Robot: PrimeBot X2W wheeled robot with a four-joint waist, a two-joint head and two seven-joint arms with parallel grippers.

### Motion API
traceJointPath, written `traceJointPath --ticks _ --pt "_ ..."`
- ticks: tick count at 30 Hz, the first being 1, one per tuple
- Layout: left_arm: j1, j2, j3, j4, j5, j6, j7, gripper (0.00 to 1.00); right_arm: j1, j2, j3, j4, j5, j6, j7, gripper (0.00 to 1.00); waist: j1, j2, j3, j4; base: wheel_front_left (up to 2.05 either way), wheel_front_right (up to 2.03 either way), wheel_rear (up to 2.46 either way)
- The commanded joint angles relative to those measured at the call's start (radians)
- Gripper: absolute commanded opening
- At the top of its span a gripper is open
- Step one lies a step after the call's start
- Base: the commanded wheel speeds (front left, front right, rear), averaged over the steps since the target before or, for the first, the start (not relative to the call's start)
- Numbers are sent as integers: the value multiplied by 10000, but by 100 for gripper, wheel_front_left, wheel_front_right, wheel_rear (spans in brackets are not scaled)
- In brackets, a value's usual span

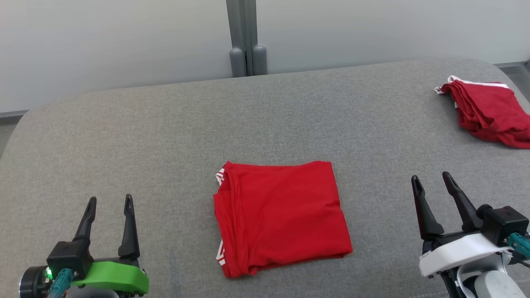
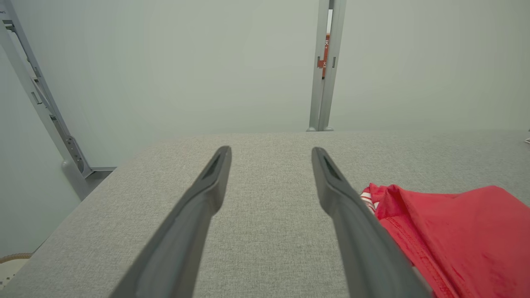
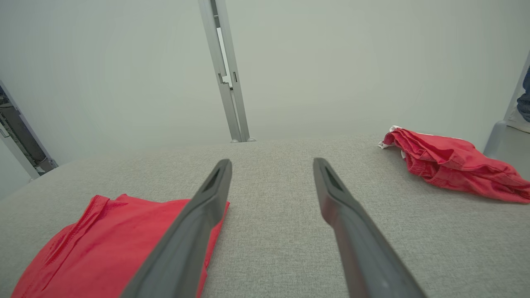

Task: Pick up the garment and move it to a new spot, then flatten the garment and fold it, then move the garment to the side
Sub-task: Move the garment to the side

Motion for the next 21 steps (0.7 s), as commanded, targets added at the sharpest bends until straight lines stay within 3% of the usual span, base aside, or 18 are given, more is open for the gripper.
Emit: traceJointPath --ticks 1,21 --pt "57 58 18 -62 -24 -39 60 100 -78 20 -30 15 -115 4 58 100 0 0 0 5 0 0 0" --pt "241 253 -101 -558 -214 145 563 100 14 167 -74 61 -200 4 299 100 0 0 -48 87 0 0 0"
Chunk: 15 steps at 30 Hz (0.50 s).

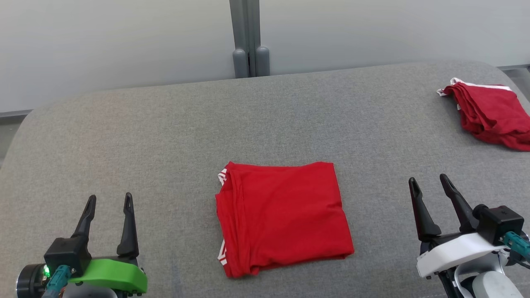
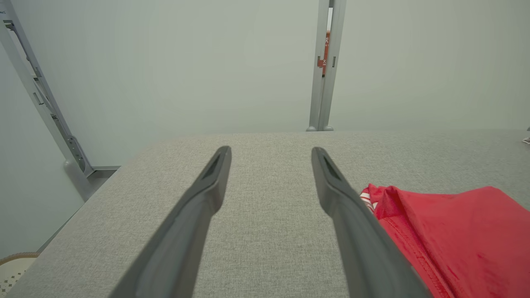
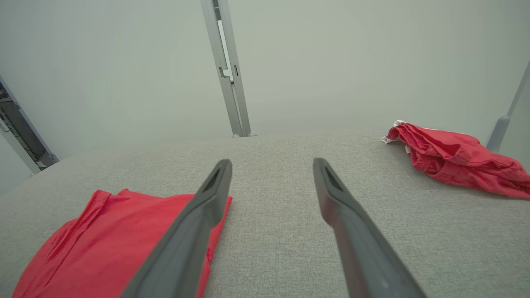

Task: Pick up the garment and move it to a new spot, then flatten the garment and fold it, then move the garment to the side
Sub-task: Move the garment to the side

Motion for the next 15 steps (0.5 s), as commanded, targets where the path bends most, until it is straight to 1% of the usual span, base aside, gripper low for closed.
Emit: traceJointPath --ticks 1,15 --pt "143 85 20 -33 -52 77 14 100 11 7 4 30 -37 4 19 100 0 -1 3 -4 0 0 0" --pt "182 166 -23 -70 -155 221 77 100 -46 47 92 120 -52 4 35 100 0 -1 53 -5 0 0 0"
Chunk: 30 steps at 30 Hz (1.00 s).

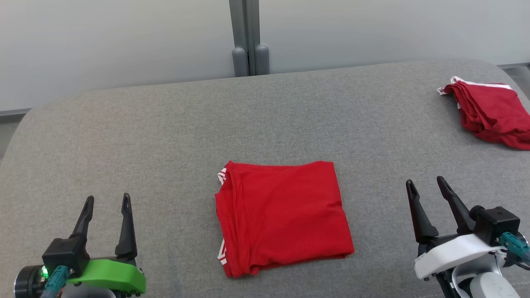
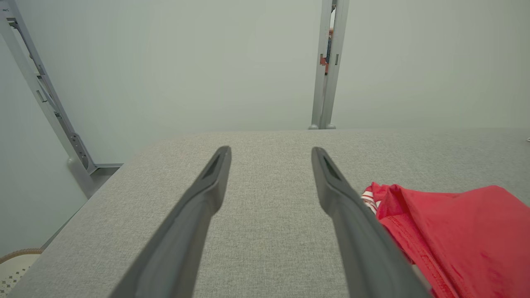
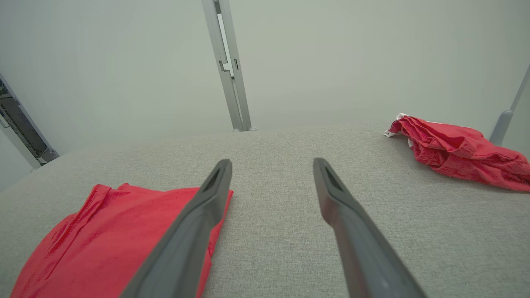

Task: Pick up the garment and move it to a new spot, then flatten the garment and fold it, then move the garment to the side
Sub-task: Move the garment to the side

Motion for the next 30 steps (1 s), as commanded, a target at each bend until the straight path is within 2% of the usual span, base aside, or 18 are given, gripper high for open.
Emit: traceJointPath --ticks 1,11,17,30 --pt "134 80 22 17 -78 53 8 100 -58 27 33 38 -61 4 -7 100 0 -1 2 11 0 0 0" --pt "-18 93 -98 97 -95 99 -62 100 -601 -39 546 301 2 4 54 100 0 -1 149 199 0 0 0" --pt "-250 -10 -280 190 -136 87 -146 100 -1407 -94 1207 951 110 4 232 100 0 -1 414 486 0 0 0" --pt "-724 -130 -667 598 -166 43 -353 100 -2830 51 2578 4453 695 3 -103 100 0 -1 847 1302 0 0 0"
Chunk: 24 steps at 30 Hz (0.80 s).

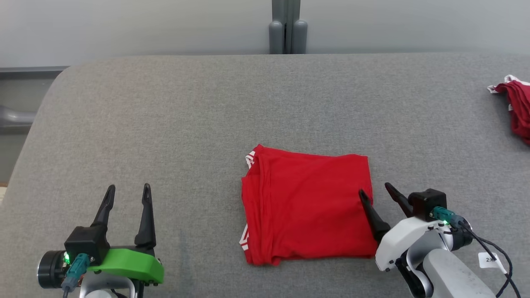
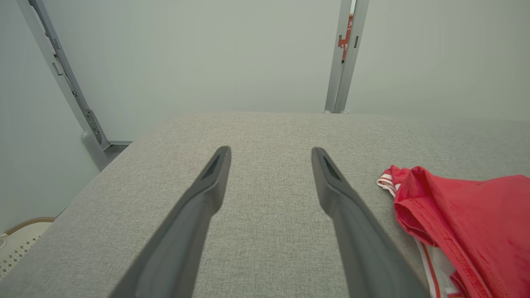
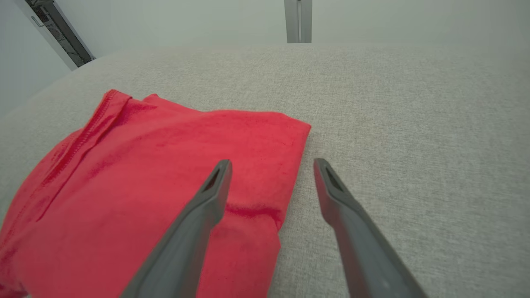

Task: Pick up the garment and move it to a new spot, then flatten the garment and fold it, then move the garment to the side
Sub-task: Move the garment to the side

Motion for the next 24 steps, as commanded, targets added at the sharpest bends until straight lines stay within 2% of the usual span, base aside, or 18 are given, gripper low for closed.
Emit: traceJointPath --ticks 1,11,17,18,20,24 --pt "-174 6 -14 54 -81 -33 -80 100 -203 57 101 311 150 4 -112 100 0 0 142 214 0 0 0" --pt "-450 -69 -236 335 -127 9 -250 100 -1089 441 451 2858 787 3 -556 100 0 0 440 583 0 0 0" --pt "-526 -128 -239 446 -197 110 -373 100 -936 717 276 3607 1172 -7 -634 100 0 0 540 591 0 0 0" --pt "-527 -135 -238 469 -214 112 -395 100 -894 771 344 3665 1273 -5 -637 51 0 0 561 574 0 0 0" --pt "-557 -147 -254 517 -185 130 -444 100 -943 811 536 3722 1410 -4 -642 0 0 0 611 541 0 0 0" --pt "-625 -164 -279 549 -226 175 -494 100 -1283 749 759 3571 1612 -4 -677 0 0 0 724 461 0 0 0"
